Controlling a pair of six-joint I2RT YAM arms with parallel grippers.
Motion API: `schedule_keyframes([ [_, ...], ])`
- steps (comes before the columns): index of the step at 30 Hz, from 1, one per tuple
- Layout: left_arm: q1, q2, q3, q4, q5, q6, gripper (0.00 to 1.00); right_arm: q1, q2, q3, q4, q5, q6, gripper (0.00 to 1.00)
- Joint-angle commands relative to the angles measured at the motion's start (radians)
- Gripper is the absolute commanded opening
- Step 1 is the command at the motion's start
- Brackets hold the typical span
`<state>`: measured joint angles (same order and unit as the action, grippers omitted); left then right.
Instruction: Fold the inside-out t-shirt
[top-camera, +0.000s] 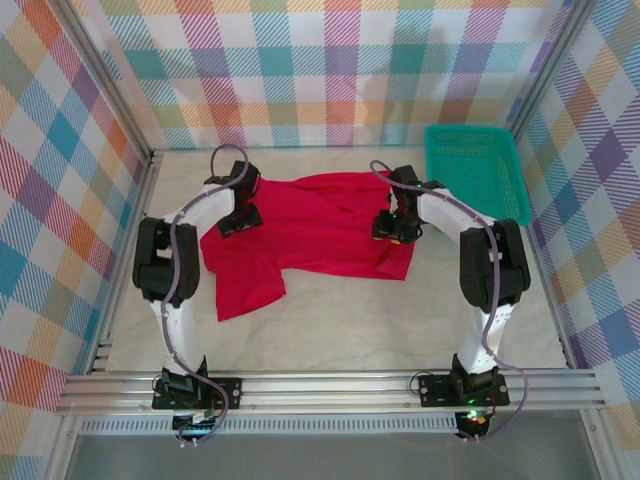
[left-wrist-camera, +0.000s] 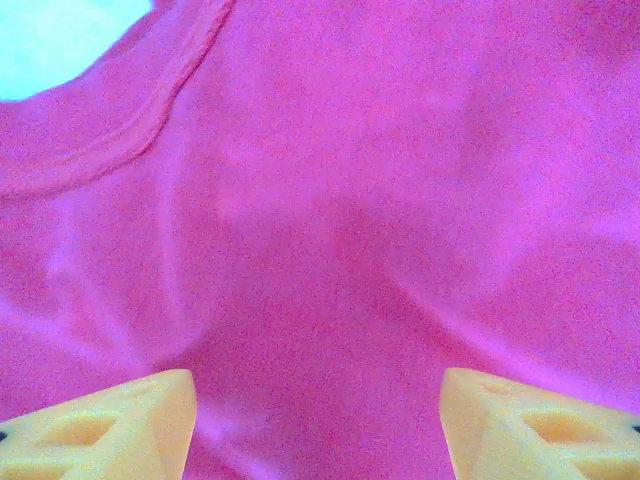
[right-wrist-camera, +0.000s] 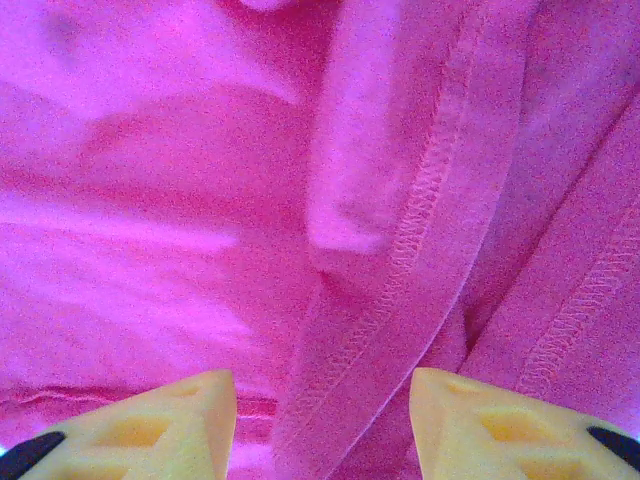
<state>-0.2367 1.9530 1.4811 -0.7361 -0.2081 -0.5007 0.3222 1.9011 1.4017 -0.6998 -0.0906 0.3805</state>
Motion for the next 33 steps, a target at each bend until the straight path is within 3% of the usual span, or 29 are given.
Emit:
schedule_keyframes([
  [1,-0.048,-0.117,-0.110,0.011,0.038,-0.018,0.66,0.013,0.007,0.063,0.031,-0.056,0.005,0.50],
  [4,-0.049,-0.147,-0.228,0.117,0.137,-0.049,0.67,0.014,0.112,0.169,0.075,-0.109,0.014,0.50],
  [8,-0.020,-0.059,-0.222,0.118,0.190,-0.041,0.67,0.013,0.318,0.401,-0.008,-0.116,0.010,0.50],
  [11,0.026,-0.007,-0.224,0.150,0.241,-0.064,0.66,0.015,0.378,0.429,-0.031,-0.136,0.021,0.48],
  [14,0.055,0.057,-0.170,0.145,0.234,-0.076,0.65,0.028,0.319,0.265,0.038,-0.142,0.040,0.48],
  [17,0.053,0.159,-0.005,0.092,0.220,-0.083,0.64,0.082,0.206,0.041,0.096,-0.116,0.059,0.47],
  [20,0.020,0.271,0.154,0.055,0.225,-0.104,0.61,0.195,0.065,-0.211,0.203,-0.120,0.137,0.46],
  [23,-0.050,0.383,0.330,0.010,0.230,-0.107,0.61,0.345,-0.065,-0.350,0.294,-0.154,0.220,0.45],
  [27,-0.138,0.557,0.672,-0.135,0.266,-0.045,0.62,0.452,-0.163,-0.336,0.316,-0.227,0.218,0.48],
  [29,-0.151,0.577,0.775,-0.208,0.245,-0.012,0.62,0.437,-0.195,-0.299,0.265,-0.150,0.178,0.50],
  [33,-0.130,0.461,0.686,-0.202,0.139,0.030,0.64,0.323,-0.179,-0.216,0.213,-0.048,0.123,0.50],
])
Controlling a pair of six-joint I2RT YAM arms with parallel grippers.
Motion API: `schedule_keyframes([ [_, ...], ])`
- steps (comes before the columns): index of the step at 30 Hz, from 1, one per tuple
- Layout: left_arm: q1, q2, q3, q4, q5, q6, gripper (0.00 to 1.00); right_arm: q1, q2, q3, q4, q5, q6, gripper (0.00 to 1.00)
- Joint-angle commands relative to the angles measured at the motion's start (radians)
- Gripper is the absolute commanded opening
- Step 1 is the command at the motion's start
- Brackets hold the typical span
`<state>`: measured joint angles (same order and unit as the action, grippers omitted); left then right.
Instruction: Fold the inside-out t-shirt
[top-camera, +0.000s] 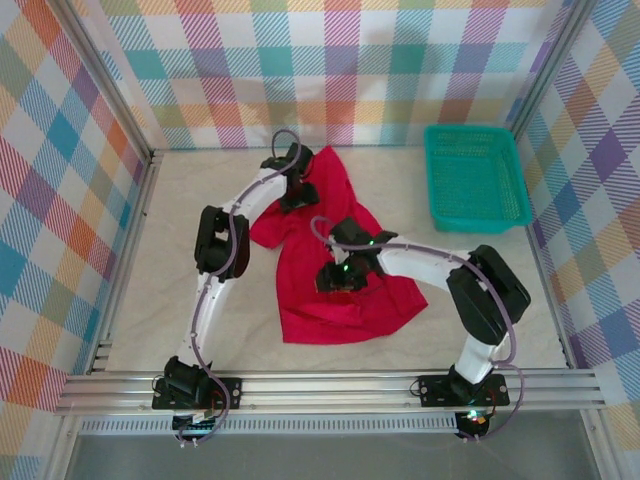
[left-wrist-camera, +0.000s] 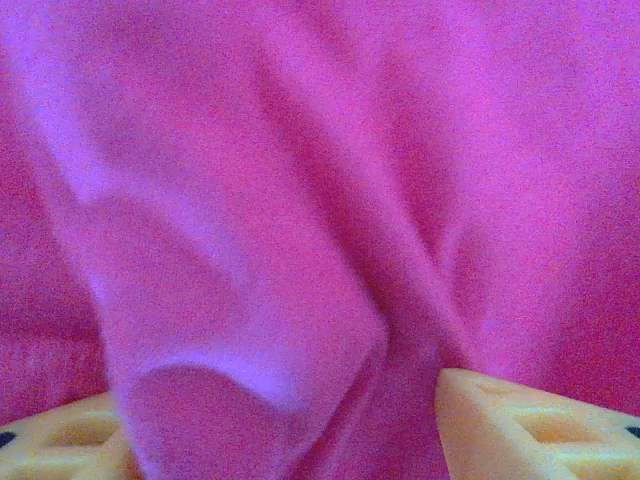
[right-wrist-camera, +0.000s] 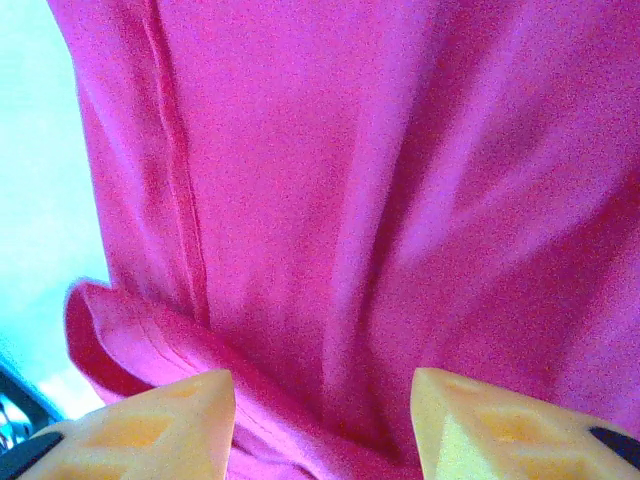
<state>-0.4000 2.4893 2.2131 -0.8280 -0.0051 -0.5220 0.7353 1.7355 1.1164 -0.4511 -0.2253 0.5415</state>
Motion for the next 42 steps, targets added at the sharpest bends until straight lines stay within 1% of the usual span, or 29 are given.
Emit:
schedule_keyframes([
  [1,0.043,-0.113,-0.097,-0.096,-0.081,0.059,0.65,-0.135,0.016,0.111,-0.045,0.104,-0.046,0.50],
  [5,0.078,-0.193,-0.267,-0.039,-0.078,0.068,0.65,-0.241,0.155,0.296,-0.073,0.166,-0.075,0.49],
  [8,0.102,-0.187,-0.330,-0.023,-0.053,0.064,0.65,-0.278,0.296,0.483,-0.132,0.226,-0.106,0.48],
  [12,0.144,-0.185,-0.402,-0.016,-0.036,0.047,0.63,-0.310,0.462,0.704,-0.245,0.272,-0.145,0.47],
  [15,0.159,-0.215,-0.464,0.036,-0.013,0.037,0.62,-0.319,0.525,0.772,-0.267,0.272,-0.179,0.47],
  [21,0.159,-0.195,-0.433,0.034,0.012,0.040,0.62,-0.334,0.619,0.843,-0.252,0.208,-0.174,0.46],
  [22,0.159,-0.192,-0.428,0.032,0.017,0.039,0.62,-0.335,0.633,0.858,-0.256,0.203,-0.171,0.44],
  [23,0.158,-0.191,-0.426,0.031,0.019,0.040,0.62,-0.336,0.649,0.875,-0.261,0.200,-0.169,0.38],
  [26,0.162,-0.189,-0.408,0.008,0.002,0.055,0.62,-0.349,0.673,0.927,-0.304,0.221,-0.157,0.05],
  [27,0.168,-0.188,-0.392,-0.013,-0.013,0.064,0.61,-0.358,0.667,0.943,-0.325,0.231,-0.154,0.00],
  [28,0.177,-0.184,-0.377,-0.033,-0.033,0.068,0.61,-0.368,0.653,0.957,-0.345,0.239,-0.152,0.00],
  [31,0.233,-0.192,-0.348,-0.077,-0.093,0.068,0.56,-0.410,0.558,0.943,-0.387,0.284,-0.153,0.00],
  [34,0.292,-0.209,-0.345,-0.085,-0.131,0.056,0.54,-0.466,0.428,0.821,-0.360,0.308,-0.143,0.00],
  [36,0.311,-0.209,-0.337,-0.091,-0.142,0.049,0.52,-0.494,0.369,0.723,-0.313,0.294,-0.135,0.00],
  [38,0.311,-0.201,-0.321,-0.096,-0.142,0.049,0.51,-0.505,0.352,0.661,-0.288,0.285,-0.132,0.00],
  [42,0.290,-0.186,-0.295,-0.111,-0.147,0.048,0.50,-0.504,0.379,0.610,-0.276,0.255,-0.111,0.00],
])
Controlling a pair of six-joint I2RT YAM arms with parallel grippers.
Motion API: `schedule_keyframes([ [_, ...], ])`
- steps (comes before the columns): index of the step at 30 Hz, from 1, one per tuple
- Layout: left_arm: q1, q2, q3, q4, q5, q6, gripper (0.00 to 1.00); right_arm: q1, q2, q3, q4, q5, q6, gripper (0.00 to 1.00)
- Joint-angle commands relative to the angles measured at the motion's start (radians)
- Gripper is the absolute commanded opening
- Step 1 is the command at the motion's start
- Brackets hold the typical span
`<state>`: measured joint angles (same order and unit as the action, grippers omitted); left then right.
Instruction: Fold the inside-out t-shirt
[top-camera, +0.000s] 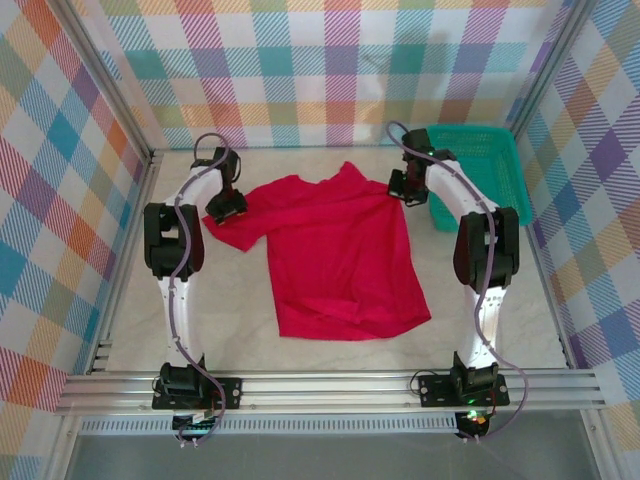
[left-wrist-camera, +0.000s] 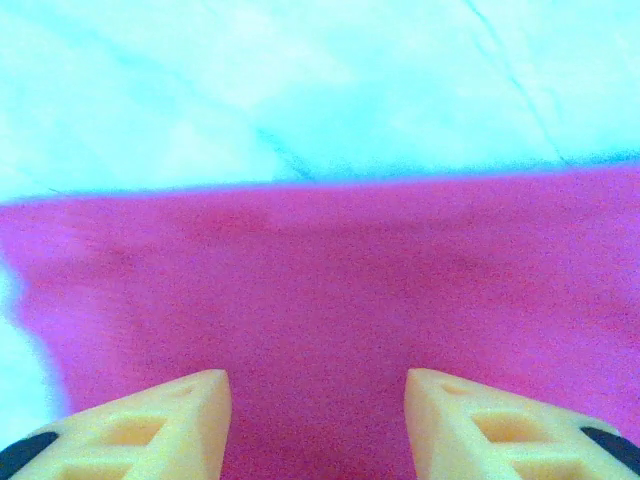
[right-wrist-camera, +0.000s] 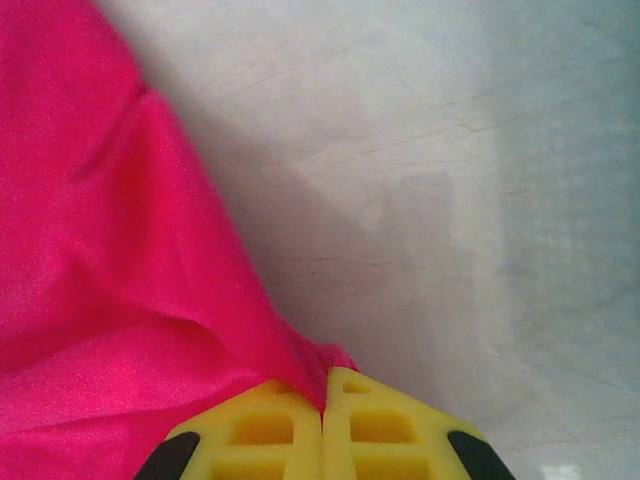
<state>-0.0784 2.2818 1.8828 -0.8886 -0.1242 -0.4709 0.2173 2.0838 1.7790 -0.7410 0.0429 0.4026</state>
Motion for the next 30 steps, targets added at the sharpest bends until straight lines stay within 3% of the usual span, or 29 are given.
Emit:
schedule_keyframes([
  [1,-0.039,0.022,0.037,-0.051,-0.027,-0.001,0.50,0.014,0.033,-0.062,0.025,-0.031,0.031,0.00],
  [5,-0.093,0.006,0.046,-0.056,-0.024,0.009,0.54,0.029,0.031,-0.056,0.021,-0.082,0.030,0.34],
  [7,-0.129,-0.025,0.039,-0.057,-0.040,0.014,0.56,0.045,0.009,-0.057,0.005,-0.076,0.019,0.41],
  [13,-0.268,-0.158,-0.095,0.027,-0.019,0.028,0.62,0.101,-0.120,-0.198,0.016,-0.075,0.008,0.44],
  [19,-0.324,-0.048,-0.073,0.073,0.129,0.021,0.63,0.115,-0.095,-0.308,0.105,-0.116,0.038,0.44],
  [25,-0.263,0.123,0.103,0.028,0.127,0.020,0.62,0.112,0.102,-0.130,0.085,-0.096,0.027,0.42],
  [30,-0.172,0.245,0.290,-0.034,0.086,0.030,0.62,0.088,0.272,0.139,0.009,-0.051,0.015,0.39],
])
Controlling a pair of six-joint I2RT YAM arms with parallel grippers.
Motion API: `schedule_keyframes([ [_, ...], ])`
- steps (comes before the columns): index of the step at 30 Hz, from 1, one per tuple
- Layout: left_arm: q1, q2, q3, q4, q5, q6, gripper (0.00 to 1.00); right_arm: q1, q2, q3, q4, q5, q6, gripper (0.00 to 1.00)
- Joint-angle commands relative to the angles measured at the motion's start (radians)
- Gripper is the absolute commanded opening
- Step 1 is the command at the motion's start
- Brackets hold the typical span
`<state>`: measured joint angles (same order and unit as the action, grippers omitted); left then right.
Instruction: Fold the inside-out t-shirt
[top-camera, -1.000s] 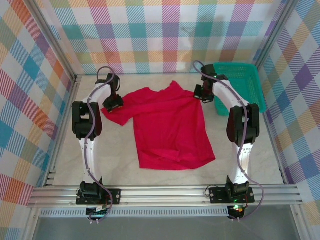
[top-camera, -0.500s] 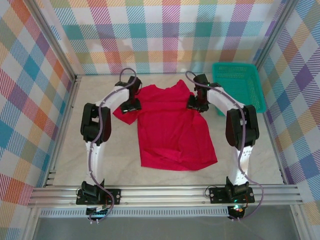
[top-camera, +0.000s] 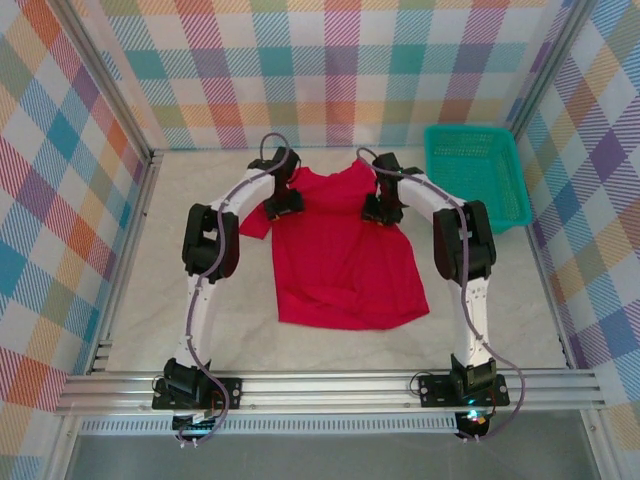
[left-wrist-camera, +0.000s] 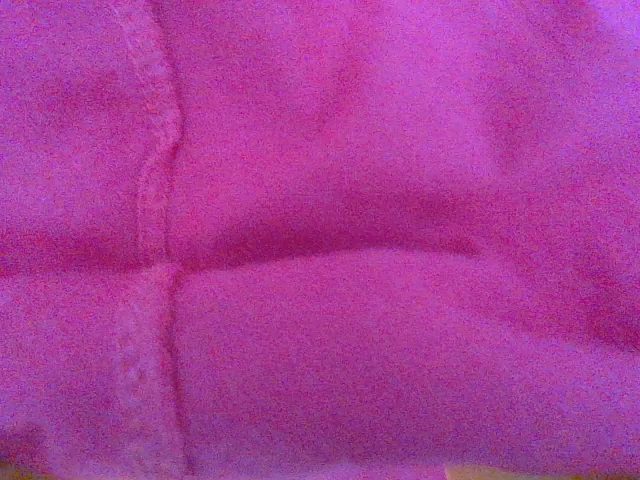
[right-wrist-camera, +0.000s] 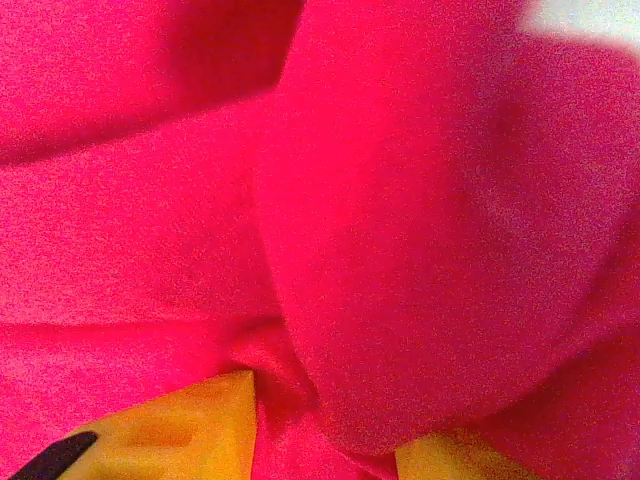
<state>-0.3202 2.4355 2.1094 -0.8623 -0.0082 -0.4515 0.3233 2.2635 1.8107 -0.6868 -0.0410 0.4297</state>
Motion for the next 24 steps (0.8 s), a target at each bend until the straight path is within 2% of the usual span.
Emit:
schedule_keyframes([
  [1,0.090,0.106,0.101,-0.075,-0.040,0.012,0.61,-0.025,0.124,0.177,-0.080,0.049,-0.020,0.39],
  [4,0.123,0.099,0.157,-0.112,-0.061,0.022,0.60,-0.038,0.168,0.353,-0.191,0.076,-0.048,0.39],
  [7,0.097,-0.043,0.008,-0.026,-0.080,0.046,0.60,-0.030,0.099,0.353,-0.215,0.021,-0.062,0.42],
  [11,-0.008,-0.336,-0.344,0.143,-0.109,0.096,0.66,-0.008,-0.127,0.077,-0.110,-0.028,-0.047,0.44],
  [15,-0.124,-0.555,-0.645,0.213,-0.087,0.110,0.71,0.002,-0.376,-0.283,0.029,-0.087,0.012,0.45],
  [20,-0.204,-0.679,-0.875,0.230,-0.055,0.077,0.72,0.034,-0.557,-0.578,0.121,-0.125,0.069,0.45],
  [24,-0.211,-0.676,-0.938,0.236,-0.091,0.069,0.72,0.057,-0.585,-0.665,0.140,-0.134,0.082,0.45],
])
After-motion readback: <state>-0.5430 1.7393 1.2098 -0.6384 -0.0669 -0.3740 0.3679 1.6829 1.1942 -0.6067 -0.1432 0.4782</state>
